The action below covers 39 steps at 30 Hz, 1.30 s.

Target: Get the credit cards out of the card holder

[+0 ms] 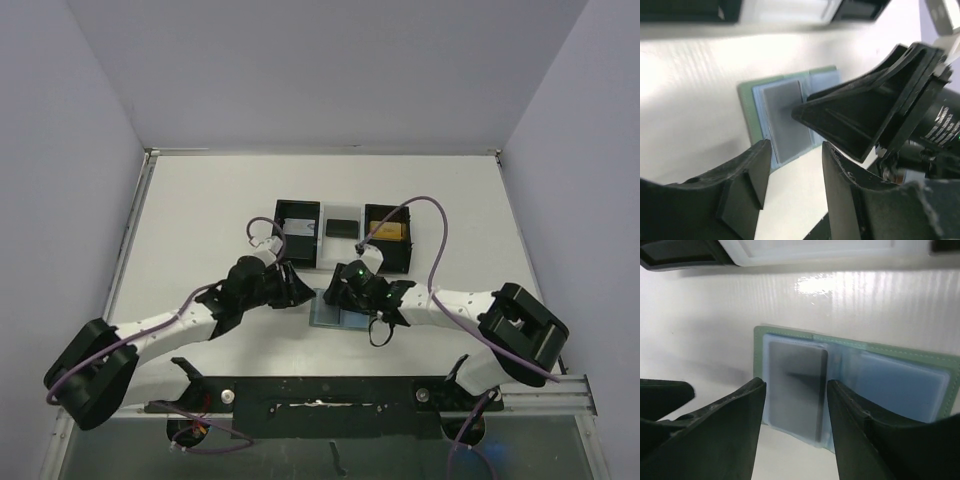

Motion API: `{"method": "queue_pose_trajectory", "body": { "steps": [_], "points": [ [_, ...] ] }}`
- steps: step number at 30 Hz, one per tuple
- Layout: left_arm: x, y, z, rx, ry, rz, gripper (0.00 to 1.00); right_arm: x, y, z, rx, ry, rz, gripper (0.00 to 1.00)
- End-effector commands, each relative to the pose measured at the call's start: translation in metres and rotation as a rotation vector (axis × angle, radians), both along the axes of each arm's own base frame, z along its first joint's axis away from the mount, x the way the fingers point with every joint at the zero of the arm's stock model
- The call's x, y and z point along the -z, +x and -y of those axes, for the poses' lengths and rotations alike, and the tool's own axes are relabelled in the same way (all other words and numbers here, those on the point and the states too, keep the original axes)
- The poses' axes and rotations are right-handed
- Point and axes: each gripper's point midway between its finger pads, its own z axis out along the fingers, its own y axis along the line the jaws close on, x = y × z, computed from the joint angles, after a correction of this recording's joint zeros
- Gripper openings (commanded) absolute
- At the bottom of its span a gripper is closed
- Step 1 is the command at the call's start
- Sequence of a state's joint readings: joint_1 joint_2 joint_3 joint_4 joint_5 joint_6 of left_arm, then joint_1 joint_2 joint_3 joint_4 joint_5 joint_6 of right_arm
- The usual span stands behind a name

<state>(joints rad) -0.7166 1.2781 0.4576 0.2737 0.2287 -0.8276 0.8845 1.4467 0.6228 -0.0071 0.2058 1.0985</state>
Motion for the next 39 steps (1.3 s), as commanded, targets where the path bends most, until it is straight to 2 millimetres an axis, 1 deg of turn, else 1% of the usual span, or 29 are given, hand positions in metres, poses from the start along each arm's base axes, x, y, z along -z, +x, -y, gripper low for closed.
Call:
{"method": "queue_pose_trajectory", "body": {
  "steps": [1,4,7,10,13,15,18,21,23,26,30,31,34,37,39],
  "points": [
    [-0.024,0.026,-0.038,-0.229,0.034,0.124,0.46,-0.019,0.012,-0.01,-0.041,-0.129,0.052,0.55],
    [-0.032,0.031,-0.057,-0.314,0.036,0.162,0.5,-0.015,0.014,-0.013,-0.045,-0.229,0.03,0.59],
    [-0.039,0.032,-0.07,-0.359,0.039,0.189,0.51,-0.01,0.015,-0.012,-0.028,-0.315,0.009,0.61],
    [-0.044,0.031,-0.076,-0.376,0.037,0.211,0.52,-0.01,0.013,-0.013,-0.017,-0.375,0.007,0.64],
    [-0.048,0.031,-0.08,-0.382,0.028,0.228,0.52,-0.015,0.012,-0.017,-0.019,-0.394,0.025,0.68],
    [-0.05,0.03,-0.079,-0.375,0.021,0.236,0.52,-0.018,0.013,-0.02,-0.021,-0.387,0.034,0.69],
    [-0.05,0.03,-0.076,-0.356,0.02,0.239,0.53,-0.019,0.012,-0.019,-0.01,-0.383,0.033,0.69],
    [-0.05,0.029,-0.074,-0.342,0.019,0.236,0.53,-0.014,0.01,-0.019,-0.005,-0.365,0.026,0.67],
    [-0.049,0.029,-0.072,-0.332,0.015,0.234,0.53,-0.006,0.009,-0.021,-0.013,-0.334,0.007,0.67],
    [-0.047,0.029,-0.068,-0.316,0.01,0.228,0.52,0.007,0.007,-0.016,-0.006,-0.34,-0.025,0.67],
    [-0.043,0.028,-0.063,-0.29,0.008,0.215,0.53,0.022,0.002,-0.014,-0.013,-0.355,-0.064,0.68],
    [-0.042,0.029,-0.062,-0.288,0.009,0.212,0.52,0.025,0.001,-0.013,0.0,-0.363,-0.079,0.65],
    [-0.037,0.03,-0.059,-0.278,0.013,0.201,0.52,0.032,-0.004,-0.02,-0.021,-0.354,-0.092,0.59],
    [-0.035,0.03,-0.054,-0.257,0.017,0.187,0.52,0.034,-0.004,-0.013,-0.006,-0.393,-0.098,0.55],
    [-0.034,0.029,-0.053,-0.247,0.018,0.187,0.52,0.032,-0.003,-0.01,-0.001,-0.377,-0.091,0.53]
  ]
}}
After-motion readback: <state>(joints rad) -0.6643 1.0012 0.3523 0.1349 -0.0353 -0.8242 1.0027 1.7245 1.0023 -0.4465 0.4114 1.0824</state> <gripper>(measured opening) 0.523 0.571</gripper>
